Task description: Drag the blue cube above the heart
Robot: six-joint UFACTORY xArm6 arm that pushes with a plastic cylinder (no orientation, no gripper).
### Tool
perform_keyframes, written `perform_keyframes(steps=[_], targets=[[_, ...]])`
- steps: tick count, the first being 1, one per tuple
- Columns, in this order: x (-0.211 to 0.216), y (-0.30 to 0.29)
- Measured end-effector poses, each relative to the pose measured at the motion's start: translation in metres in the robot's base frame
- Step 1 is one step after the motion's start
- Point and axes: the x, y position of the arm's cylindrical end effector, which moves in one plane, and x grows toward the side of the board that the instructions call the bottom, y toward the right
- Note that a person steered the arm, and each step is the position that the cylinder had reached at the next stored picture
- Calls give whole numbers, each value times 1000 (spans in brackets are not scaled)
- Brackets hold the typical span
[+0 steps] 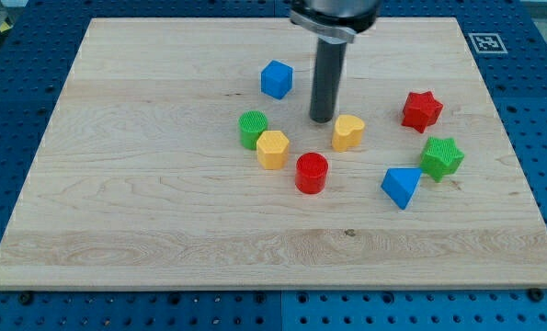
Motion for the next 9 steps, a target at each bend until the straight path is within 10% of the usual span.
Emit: perform_keyframes(steps=[3, 9], targets=[[-75, -141], [-70, -84]])
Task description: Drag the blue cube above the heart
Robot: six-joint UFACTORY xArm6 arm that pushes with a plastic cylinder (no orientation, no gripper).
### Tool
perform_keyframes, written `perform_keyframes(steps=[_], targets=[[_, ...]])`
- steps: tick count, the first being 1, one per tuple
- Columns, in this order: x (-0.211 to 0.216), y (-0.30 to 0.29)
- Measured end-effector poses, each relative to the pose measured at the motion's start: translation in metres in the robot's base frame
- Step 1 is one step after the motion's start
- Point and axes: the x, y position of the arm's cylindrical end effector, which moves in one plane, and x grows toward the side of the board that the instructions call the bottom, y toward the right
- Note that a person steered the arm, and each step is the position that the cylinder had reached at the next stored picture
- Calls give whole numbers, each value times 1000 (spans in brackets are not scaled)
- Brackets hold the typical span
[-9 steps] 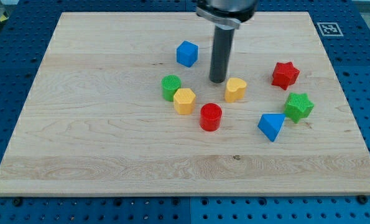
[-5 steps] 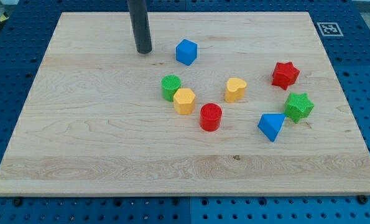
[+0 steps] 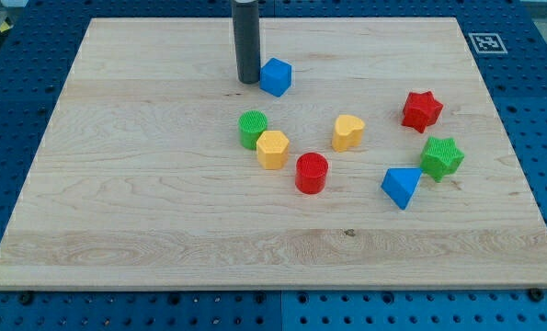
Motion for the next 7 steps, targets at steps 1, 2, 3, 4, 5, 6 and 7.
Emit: perform_keyframes(steps=[1, 2, 3, 4, 5, 6, 7], targets=[[0, 13], [-4, 14], [-4, 15], [-4, 24], [-2, 38], [9, 49], [23, 60]])
